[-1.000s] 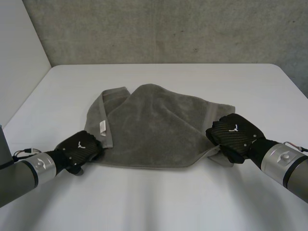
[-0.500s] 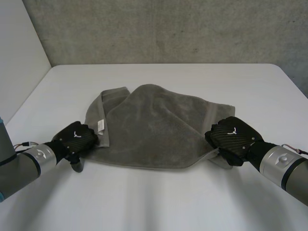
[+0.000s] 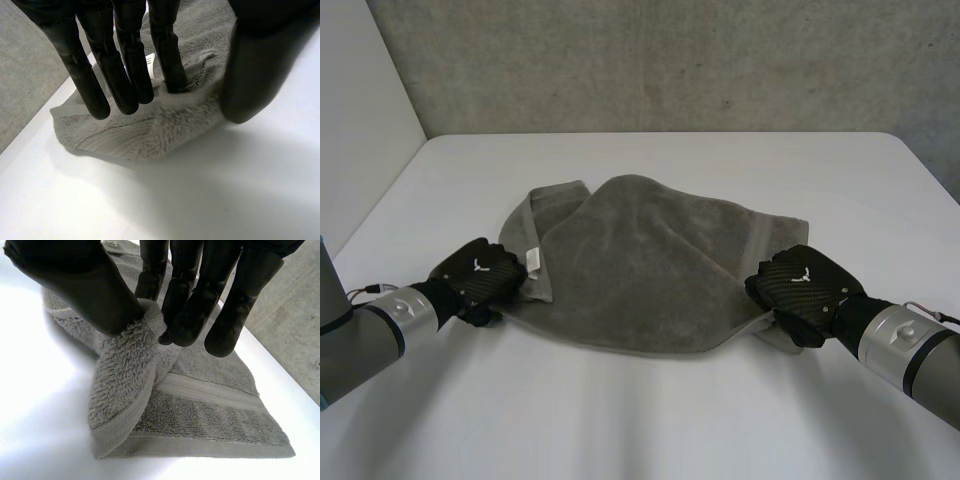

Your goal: Fold the towel.

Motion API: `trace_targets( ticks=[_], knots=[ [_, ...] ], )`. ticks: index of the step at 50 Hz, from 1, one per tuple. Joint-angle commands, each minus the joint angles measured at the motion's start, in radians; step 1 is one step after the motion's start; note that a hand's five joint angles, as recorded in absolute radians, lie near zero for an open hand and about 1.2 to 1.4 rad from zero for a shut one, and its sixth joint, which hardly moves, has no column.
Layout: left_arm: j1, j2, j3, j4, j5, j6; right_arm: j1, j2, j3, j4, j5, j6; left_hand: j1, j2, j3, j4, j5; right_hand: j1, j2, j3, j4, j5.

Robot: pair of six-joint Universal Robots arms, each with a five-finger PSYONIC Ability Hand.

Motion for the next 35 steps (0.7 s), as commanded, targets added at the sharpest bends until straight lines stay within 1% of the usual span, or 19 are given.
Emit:
trace_targets(
  ticks=[1,15,17,19,20,21,22,23,24,30,33,34,35],
  knots=[
    [0.000,-0.011,0.000,0.001,0.000,0.006,0.000,0.002,-0.001,0.002,0.000,-0.001,0.014,0.004,0.005,0.002,0.005,0.066,0.100,0.081,0.058,0.065],
    [-0.003,-0.062,0.002,0.010,0.000,0.012,-0.003,0.002,-0.001,0.002,0.000,-0.003,0.026,0.015,0.017,0.013,0.017,0.066,0.100,0.081,0.058,0.065],
    [-0.003,-0.062,0.006,0.010,0.000,0.011,-0.003,0.002,-0.001,0.002,0.000,-0.002,0.058,0.048,0.049,0.046,0.049,0.066,0.100,0.081,0.058,0.065],
    [-0.003,-0.060,0.016,0.011,-0.002,0.006,-0.003,0.002,-0.001,0.002,0.000,-0.001,0.233,0.223,0.224,0.221,0.225,0.066,0.100,0.081,0.058,0.065],
    [-0.003,-0.060,0.016,0.011,-0.002,0.006,-0.003,0.002,-0.001,0.002,0.001,-0.001,0.234,0.224,0.225,0.222,0.226,0.066,0.100,0.081,0.058,0.065],
    [-0.004,-0.060,0.020,0.011,-0.002,0.005,-0.003,0.002,-0.001,0.002,0.001,-0.001,0.345,0.334,0.336,0.332,0.336,0.066,0.100,0.081,0.058,0.065],
    [-0.004,-0.060,0.020,0.011,-0.002,0.005,-0.003,0.002,-0.001,0.002,0.003,-0.001,0.346,0.335,0.337,0.333,0.337,0.066,0.100,0.081,0.058,0.065],
    [-0.004,-0.060,0.025,0.011,-0.002,0.005,-0.005,0.002,-0.003,0.000,0.005,-0.001,0.459,0.449,0.450,0.447,0.451,0.066,0.100,0.081,0.058,0.065],
    [-0.004,-0.059,0.028,0.011,-0.003,0.005,-0.005,0.002,-0.003,0.000,0.005,-0.001,0.527,0.516,0.518,0.514,0.518,0.066,0.100,0.081,0.058,0.065],
    [-0.006,-0.040,0.040,0.010,-0.006,0.003,-0.015,-0.004,-0.021,0.014,0.017,0.022,0.527,0.517,0.518,0.515,0.519,0.066,0.100,0.081,0.058,0.065],
    [-0.009,-0.028,0.048,0.007,-0.014,0.000,-0.021,-0.016,-0.056,0.050,0.043,0.057,0.527,0.517,0.518,0.515,0.519,0.066,0.100,0.081,0.058,0.065],
    [-0.013,-0.002,0.054,0.002,-0.023,-0.003,-0.023,-0.031,-0.088,0.086,0.060,0.089,0.527,0.517,0.518,0.515,0.519,0.066,0.100,0.081,0.058,0.065],
    [-0.021,0.029,0.060,0.002,-0.034,-0.007,-0.023,-0.032,-0.089,0.086,0.060,0.089,0.527,0.517,0.518,0.515,0.519,0.066,0.100,0.081,0.058,0.065]
  ],
)
